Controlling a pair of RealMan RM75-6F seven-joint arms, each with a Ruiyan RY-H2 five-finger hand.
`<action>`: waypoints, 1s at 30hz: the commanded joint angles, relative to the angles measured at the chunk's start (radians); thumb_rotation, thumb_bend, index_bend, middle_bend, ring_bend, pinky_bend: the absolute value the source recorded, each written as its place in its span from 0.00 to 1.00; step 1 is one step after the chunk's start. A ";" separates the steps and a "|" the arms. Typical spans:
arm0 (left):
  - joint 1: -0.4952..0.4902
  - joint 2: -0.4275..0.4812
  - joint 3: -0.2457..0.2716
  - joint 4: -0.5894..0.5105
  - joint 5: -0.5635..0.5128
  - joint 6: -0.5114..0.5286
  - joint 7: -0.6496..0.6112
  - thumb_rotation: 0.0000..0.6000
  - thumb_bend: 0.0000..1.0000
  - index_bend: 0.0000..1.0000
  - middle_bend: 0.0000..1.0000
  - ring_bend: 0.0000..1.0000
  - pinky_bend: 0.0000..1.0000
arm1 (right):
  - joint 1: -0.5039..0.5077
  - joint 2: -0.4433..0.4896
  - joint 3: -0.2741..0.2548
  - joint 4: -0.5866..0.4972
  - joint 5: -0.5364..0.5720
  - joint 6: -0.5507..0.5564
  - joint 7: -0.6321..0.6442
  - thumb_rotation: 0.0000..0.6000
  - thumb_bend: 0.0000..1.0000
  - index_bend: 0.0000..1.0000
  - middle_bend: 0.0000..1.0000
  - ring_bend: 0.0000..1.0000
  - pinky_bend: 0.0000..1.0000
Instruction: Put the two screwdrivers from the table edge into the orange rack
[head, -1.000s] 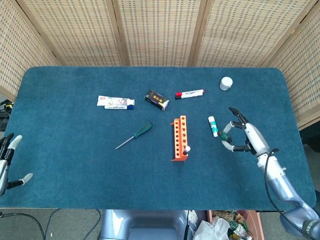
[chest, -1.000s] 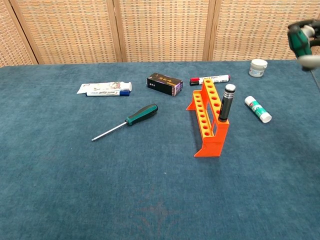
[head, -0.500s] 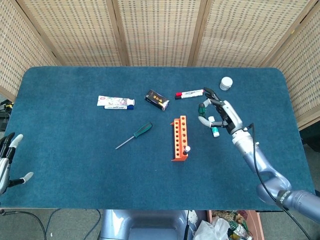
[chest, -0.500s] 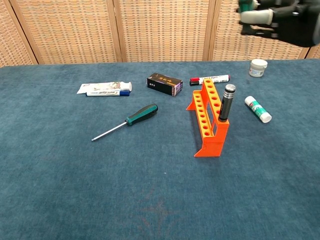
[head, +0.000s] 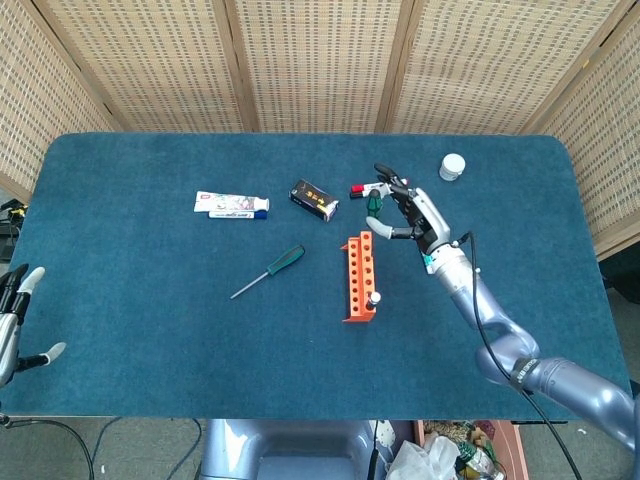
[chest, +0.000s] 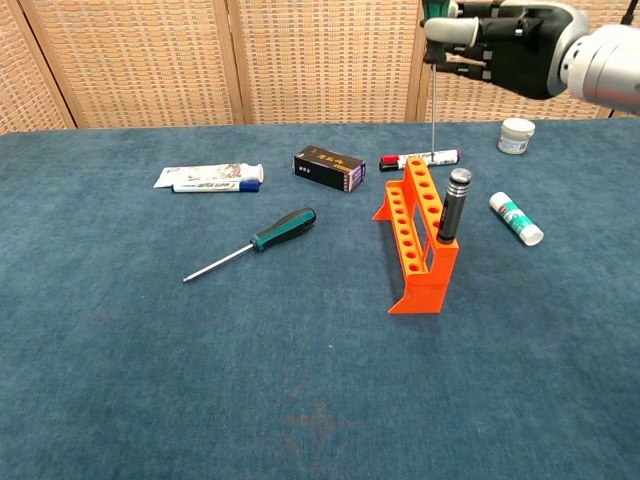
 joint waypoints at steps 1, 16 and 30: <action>-0.001 -0.001 -0.001 0.001 -0.004 -0.002 0.002 1.00 0.00 0.00 0.00 0.00 0.00 | -0.005 -0.035 -0.020 0.039 -0.025 0.030 0.030 1.00 0.38 0.68 0.04 0.00 0.00; -0.008 -0.005 0.001 0.001 -0.009 -0.012 0.013 1.00 0.00 0.00 0.00 0.00 0.00 | -0.022 -0.077 -0.080 0.094 -0.077 0.089 0.075 1.00 0.39 0.69 0.04 0.00 0.00; -0.010 -0.002 0.000 0.003 -0.011 -0.011 0.006 1.00 0.00 0.00 0.00 0.00 0.00 | -0.012 -0.093 -0.092 0.104 -0.062 0.074 0.044 1.00 0.39 0.69 0.04 0.00 0.00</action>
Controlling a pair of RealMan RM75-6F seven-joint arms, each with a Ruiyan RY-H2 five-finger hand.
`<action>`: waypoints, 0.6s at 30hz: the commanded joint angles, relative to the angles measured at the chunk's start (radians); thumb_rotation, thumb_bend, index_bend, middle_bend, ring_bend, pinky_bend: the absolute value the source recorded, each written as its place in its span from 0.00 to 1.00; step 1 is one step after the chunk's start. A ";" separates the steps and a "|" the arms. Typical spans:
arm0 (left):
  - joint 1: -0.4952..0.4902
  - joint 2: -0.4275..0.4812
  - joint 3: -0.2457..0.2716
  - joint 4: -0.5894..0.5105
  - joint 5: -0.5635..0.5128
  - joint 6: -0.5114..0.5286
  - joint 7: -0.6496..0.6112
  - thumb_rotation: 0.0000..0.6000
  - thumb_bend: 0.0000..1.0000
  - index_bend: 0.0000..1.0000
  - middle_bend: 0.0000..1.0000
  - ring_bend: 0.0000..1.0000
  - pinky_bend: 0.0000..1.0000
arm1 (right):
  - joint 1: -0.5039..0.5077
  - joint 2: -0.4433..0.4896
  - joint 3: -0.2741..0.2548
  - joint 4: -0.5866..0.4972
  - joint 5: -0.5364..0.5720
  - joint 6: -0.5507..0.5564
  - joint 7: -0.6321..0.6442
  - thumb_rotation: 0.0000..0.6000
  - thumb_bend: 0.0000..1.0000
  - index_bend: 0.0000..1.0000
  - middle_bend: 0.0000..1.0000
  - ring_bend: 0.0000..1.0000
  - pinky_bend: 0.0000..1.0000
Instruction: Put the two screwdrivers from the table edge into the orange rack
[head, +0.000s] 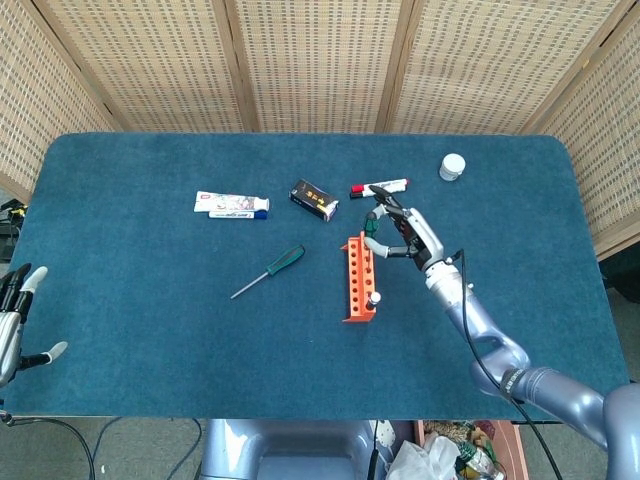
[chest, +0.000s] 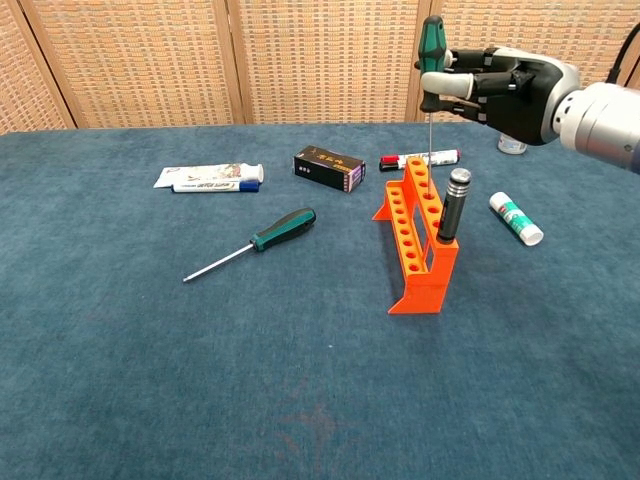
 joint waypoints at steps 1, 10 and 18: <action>0.000 0.000 0.000 0.000 0.000 0.000 -0.001 1.00 0.00 0.00 0.00 0.00 0.00 | 0.001 -0.004 -0.003 0.004 0.000 -0.002 -0.004 1.00 0.39 0.69 0.04 0.00 0.00; -0.001 0.002 0.000 0.001 -0.003 -0.002 -0.005 1.00 0.00 0.00 0.00 0.00 0.00 | 0.003 -0.016 -0.016 0.028 -0.012 0.006 0.003 1.00 0.39 0.69 0.04 0.00 0.00; -0.003 0.000 0.000 0.002 -0.008 -0.006 0.000 1.00 0.00 0.00 0.00 0.00 0.00 | -0.021 -0.055 -0.066 0.079 -0.071 0.076 0.029 1.00 0.39 0.70 0.04 0.00 0.00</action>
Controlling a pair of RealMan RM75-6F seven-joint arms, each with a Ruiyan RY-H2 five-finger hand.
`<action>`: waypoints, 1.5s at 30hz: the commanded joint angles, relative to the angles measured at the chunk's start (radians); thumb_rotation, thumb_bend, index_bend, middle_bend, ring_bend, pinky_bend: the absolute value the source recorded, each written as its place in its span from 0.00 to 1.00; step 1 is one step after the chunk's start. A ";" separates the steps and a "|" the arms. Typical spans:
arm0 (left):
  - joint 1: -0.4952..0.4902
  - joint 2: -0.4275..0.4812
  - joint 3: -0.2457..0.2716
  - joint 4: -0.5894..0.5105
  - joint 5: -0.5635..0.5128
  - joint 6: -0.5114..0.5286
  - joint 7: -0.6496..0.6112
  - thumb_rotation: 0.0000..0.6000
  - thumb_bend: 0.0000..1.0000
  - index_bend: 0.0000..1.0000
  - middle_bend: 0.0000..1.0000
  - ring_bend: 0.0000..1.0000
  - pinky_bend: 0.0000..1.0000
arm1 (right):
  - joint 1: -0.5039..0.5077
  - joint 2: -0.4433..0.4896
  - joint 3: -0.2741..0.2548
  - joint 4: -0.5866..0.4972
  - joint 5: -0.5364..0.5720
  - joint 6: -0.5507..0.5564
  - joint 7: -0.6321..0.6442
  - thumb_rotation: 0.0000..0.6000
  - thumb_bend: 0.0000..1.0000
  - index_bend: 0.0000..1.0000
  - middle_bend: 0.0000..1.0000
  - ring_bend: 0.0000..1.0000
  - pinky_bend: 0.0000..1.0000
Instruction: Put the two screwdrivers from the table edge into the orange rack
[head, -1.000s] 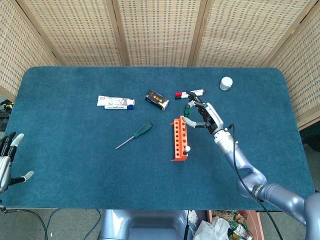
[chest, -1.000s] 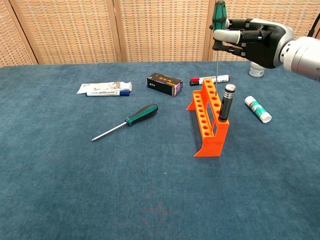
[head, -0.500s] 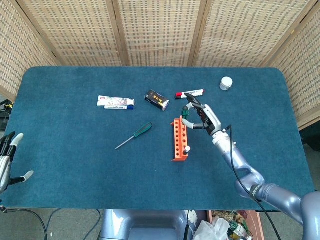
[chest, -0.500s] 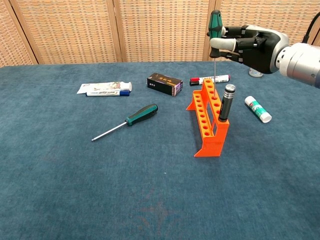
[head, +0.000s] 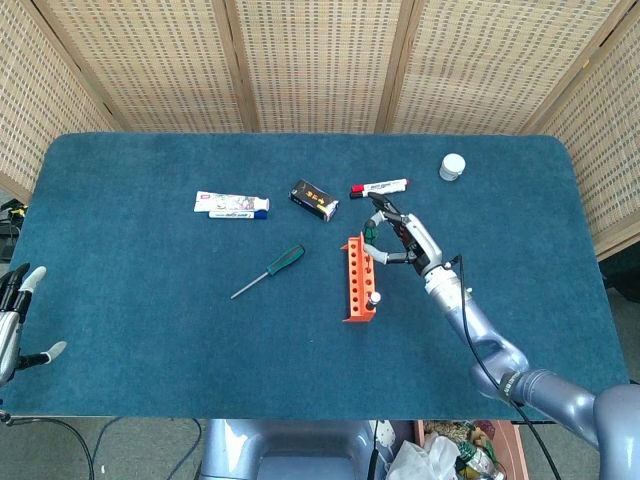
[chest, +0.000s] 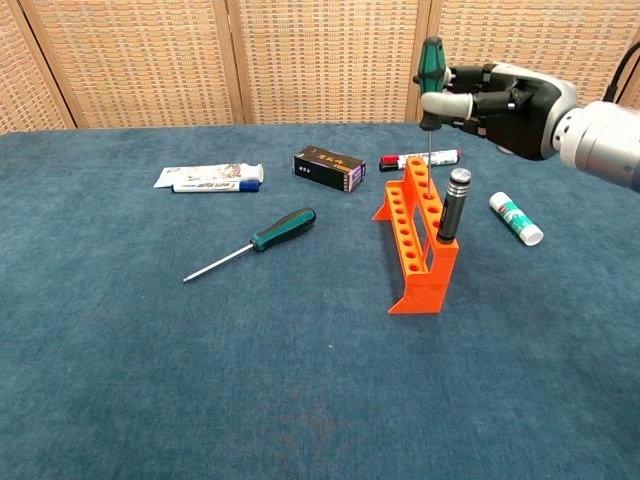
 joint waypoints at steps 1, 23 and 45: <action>-0.001 -0.001 0.001 0.000 -0.001 -0.002 0.002 1.00 0.00 0.00 0.00 0.00 0.00 | -0.014 -0.024 -0.027 0.031 -0.029 0.038 0.001 1.00 0.39 0.70 0.04 0.00 0.00; -0.005 -0.002 0.003 -0.003 -0.004 -0.009 0.006 1.00 0.00 0.00 0.00 0.00 0.00 | -0.030 -0.098 -0.098 0.147 -0.083 0.109 0.000 1.00 0.40 0.70 0.04 0.00 0.00; -0.008 -0.001 0.004 -0.004 -0.008 -0.015 0.004 1.00 0.00 0.00 0.00 0.00 0.00 | -0.024 -0.127 -0.125 0.208 -0.085 0.104 0.004 1.00 0.39 0.63 0.04 0.00 0.00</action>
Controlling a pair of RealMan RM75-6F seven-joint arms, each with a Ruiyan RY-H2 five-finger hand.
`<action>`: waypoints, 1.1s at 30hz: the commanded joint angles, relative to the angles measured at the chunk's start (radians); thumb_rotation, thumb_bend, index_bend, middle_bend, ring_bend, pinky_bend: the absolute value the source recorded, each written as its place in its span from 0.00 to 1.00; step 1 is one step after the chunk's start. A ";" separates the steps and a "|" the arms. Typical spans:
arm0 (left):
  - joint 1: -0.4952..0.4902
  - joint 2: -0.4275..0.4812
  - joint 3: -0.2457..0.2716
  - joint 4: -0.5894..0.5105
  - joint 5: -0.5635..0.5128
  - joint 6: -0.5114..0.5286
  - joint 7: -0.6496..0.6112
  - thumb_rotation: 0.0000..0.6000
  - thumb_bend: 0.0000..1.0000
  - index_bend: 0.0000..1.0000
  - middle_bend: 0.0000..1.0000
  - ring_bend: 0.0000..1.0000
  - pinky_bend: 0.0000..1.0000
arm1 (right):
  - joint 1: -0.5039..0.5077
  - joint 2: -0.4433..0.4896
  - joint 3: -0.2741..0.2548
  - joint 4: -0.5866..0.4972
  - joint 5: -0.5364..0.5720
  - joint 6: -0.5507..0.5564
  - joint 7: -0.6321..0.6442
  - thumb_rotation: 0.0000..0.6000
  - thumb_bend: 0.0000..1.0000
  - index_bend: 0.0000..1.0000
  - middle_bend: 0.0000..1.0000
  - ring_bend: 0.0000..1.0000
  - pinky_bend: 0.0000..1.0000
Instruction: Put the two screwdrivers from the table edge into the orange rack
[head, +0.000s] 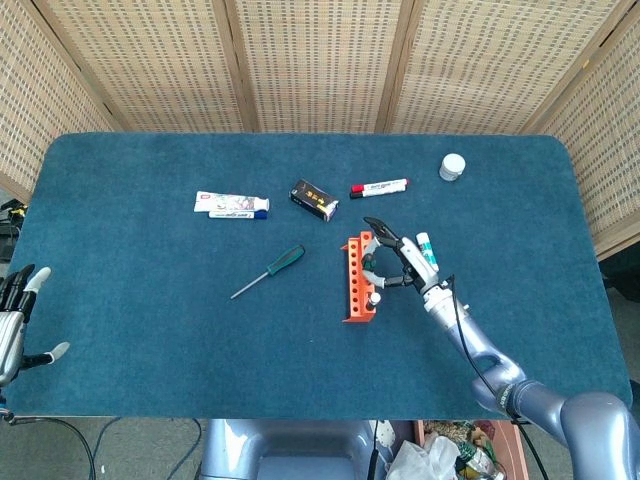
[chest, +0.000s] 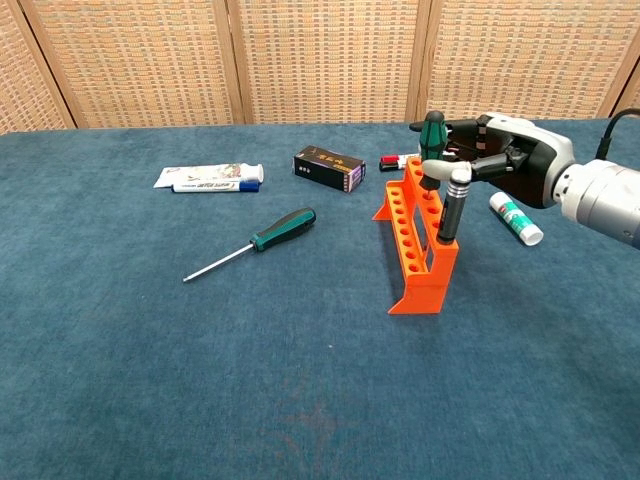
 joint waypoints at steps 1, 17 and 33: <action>0.000 -0.001 0.000 0.000 0.000 0.000 0.001 1.00 0.00 0.00 0.00 0.00 0.00 | -0.001 -0.003 -0.008 0.008 -0.007 0.004 0.008 1.00 0.39 0.61 0.04 0.00 0.00; -0.001 -0.002 0.001 0.000 -0.001 0.000 0.003 1.00 0.00 0.00 0.00 0.00 0.00 | 0.001 -0.018 -0.019 0.036 -0.012 0.023 0.012 1.00 0.39 0.41 0.03 0.00 0.00; 0.001 -0.003 0.003 -0.001 0.005 0.006 0.004 1.00 0.00 0.00 0.00 0.00 0.00 | -0.010 0.028 -0.010 -0.011 -0.013 0.073 0.006 1.00 0.39 0.32 0.02 0.00 0.00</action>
